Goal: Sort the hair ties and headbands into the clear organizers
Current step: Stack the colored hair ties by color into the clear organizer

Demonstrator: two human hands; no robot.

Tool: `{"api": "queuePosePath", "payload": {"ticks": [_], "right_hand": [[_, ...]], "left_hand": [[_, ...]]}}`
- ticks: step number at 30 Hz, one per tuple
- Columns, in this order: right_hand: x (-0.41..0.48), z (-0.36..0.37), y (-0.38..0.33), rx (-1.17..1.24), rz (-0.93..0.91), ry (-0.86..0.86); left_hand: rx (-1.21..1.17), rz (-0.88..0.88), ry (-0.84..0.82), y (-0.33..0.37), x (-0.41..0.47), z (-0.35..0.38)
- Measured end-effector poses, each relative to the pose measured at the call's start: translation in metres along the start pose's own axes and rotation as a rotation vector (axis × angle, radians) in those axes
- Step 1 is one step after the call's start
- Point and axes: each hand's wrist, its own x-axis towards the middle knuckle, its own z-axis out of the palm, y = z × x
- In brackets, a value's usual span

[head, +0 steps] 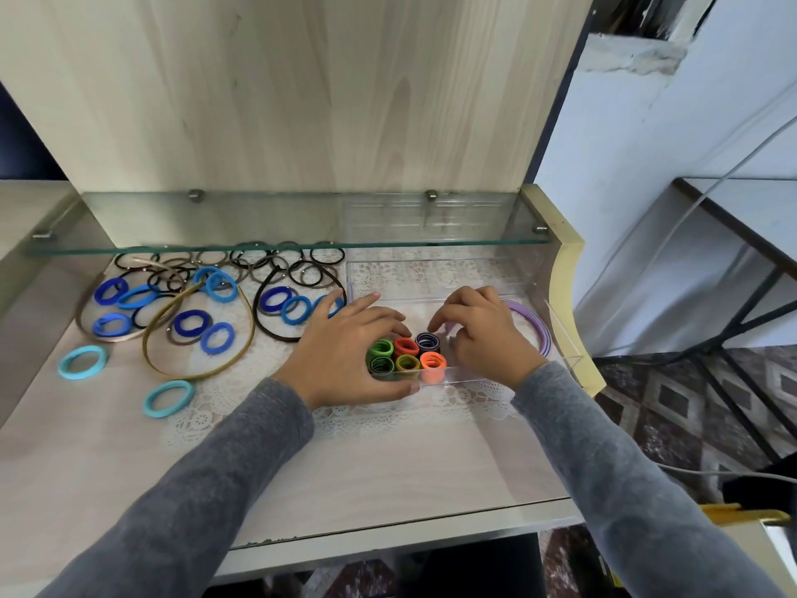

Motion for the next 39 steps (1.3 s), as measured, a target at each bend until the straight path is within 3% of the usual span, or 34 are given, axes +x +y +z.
{"api": "queuePosePath", "payload": {"ticks": [6, 10, 39], "right_hand": [[-0.004, 0.000, -0.002, 0.041, 0.115, 0.042], [-0.004, 0.001, -0.003, 0.018, 0.136, 0.014], [-0.004, 0.001, -0.002, -0.053, 0.075, -0.022]], "left_hand": [[0.033, -0.001, -0.046, 0.000, -0.002, -0.005], [-0.093, -0.037, -0.092, 0.010, 0.010, -0.011], [-0.201, -0.103, -0.083, 0.018, 0.018, -0.006]]}}
